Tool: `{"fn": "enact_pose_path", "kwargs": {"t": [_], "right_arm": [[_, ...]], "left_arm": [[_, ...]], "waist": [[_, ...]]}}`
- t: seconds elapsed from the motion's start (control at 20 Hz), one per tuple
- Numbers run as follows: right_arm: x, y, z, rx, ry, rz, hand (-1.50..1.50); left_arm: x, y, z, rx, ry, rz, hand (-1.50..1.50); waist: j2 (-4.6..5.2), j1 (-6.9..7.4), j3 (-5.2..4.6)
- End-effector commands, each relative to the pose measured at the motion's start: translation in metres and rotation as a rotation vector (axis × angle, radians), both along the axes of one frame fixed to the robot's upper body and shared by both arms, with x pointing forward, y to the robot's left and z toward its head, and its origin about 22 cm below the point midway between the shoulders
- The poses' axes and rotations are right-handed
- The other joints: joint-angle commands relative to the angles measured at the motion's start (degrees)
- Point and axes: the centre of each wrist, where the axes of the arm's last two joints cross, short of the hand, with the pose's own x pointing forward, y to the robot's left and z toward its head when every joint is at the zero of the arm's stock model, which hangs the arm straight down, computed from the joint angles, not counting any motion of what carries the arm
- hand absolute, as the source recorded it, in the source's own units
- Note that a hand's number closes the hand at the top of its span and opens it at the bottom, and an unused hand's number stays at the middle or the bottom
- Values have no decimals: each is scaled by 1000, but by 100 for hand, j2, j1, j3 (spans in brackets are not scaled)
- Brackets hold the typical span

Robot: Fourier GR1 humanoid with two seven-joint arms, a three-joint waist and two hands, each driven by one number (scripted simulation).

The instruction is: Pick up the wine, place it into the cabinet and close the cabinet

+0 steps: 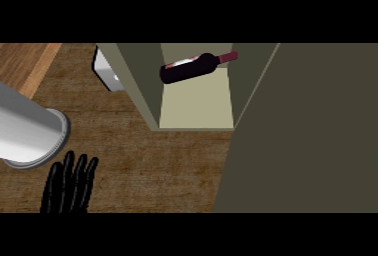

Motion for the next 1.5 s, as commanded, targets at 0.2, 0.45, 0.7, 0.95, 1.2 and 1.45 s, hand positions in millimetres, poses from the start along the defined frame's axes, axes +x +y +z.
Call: {"fn": "enact_pose_path", "kwargs": {"t": [0.2, 0.45, 0.7, 0.95, 1.2, 1.45], "right_arm": [[-45, 11, 24, -1, -27, 268, 150], [-56, 35, 23, 41, -38, 328, 150], [-52, 65, 26, 51, -60, 348, 150], [-62, 93, 22, 73, -12, 352, 150], [-63, 103, 28, 72, -57, 327, 150], [-57, 122, 22, 54, -133, 278, 150]], "left_arm": [[-7, 46, 22, 7, -29, 49, -150], [-5, 67, 22, -23, -20, 76, -150], [-10, 99, 23, 31, -3, 80, -150], [10, 125, 26, 26, -19, 85, -150], [13, 130, 31, 32, -6, 57, -150], [4, 123, 31, -8, 6, 36, -150]], "waist": [[-44, 58, -5], [-27, -4, -5], [-37, 55, -11], [-22, -6, -13], [-20, 6, -17], [-29, 82, -13]]}}
